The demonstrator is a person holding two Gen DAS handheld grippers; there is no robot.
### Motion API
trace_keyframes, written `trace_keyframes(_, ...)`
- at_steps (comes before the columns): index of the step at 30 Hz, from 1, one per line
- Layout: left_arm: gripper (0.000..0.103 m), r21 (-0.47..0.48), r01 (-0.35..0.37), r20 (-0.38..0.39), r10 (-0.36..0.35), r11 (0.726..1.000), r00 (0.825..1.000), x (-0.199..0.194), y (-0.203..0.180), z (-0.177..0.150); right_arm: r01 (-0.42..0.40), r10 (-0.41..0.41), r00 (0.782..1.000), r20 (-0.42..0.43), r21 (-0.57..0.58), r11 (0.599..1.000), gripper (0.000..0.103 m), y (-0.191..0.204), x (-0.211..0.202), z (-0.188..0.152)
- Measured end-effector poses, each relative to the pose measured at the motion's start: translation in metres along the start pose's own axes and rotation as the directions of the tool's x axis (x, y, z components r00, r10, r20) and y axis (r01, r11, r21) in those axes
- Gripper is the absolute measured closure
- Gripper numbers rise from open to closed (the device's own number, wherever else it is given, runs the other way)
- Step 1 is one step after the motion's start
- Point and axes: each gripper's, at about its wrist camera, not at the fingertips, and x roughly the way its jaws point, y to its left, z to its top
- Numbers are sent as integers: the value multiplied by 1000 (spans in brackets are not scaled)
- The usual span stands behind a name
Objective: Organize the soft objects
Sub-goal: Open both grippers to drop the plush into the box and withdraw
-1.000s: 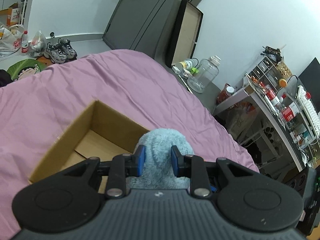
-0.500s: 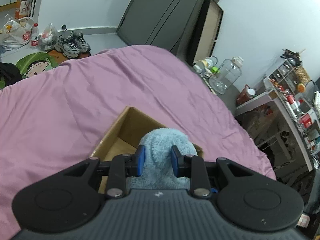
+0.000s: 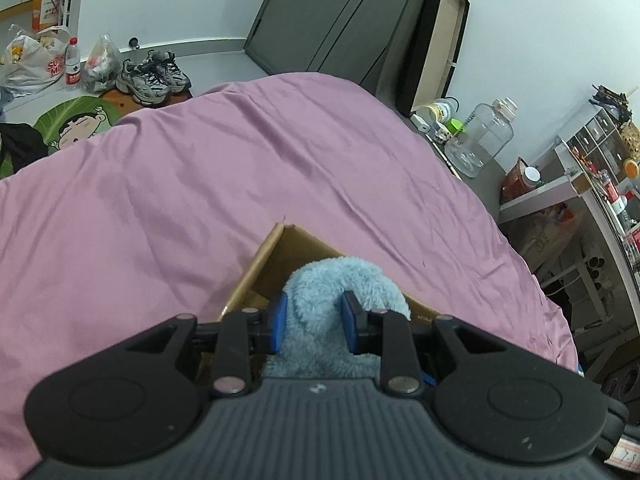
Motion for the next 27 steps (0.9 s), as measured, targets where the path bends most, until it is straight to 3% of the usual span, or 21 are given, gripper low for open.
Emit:
trace_keyframes(3,76,-25,-7,1,7,1000,1000,0,6,4,-5,5,1000,-11,-7,1000,66,5,3,2)
trace_keyframes(7,72,-13,-38,14,38,999,999,-6,6,6,-38,39,999,-10,13,999,49,3,1,5)
trace_keyframes(12,70,-10,-53,11,53,999,999,-18,3,6,-17,18,1000,-21,38,999,48,1,-7,3)
trace_keyframes(15,63,-11,-70,14,71,997,997,-29,0,5,5,-4,1000,-24,27,1000,48,3,-17,2)
trace_keyframes(17,50,-3,-94,20,94,996,995,-37,-3,4,26,-25,999,-24,7,1000,46,7,-25,0)
trace_keyframes(22,37,27,-118,64,116,993,991,-63,-16,-3,68,-68,997,-24,-27,997,40,11,-48,-4)
trace_keyframes(27,34,53,-124,77,119,991,990,-81,-31,-12,106,-106,994,2,-68,992,32,11,-79,-11)
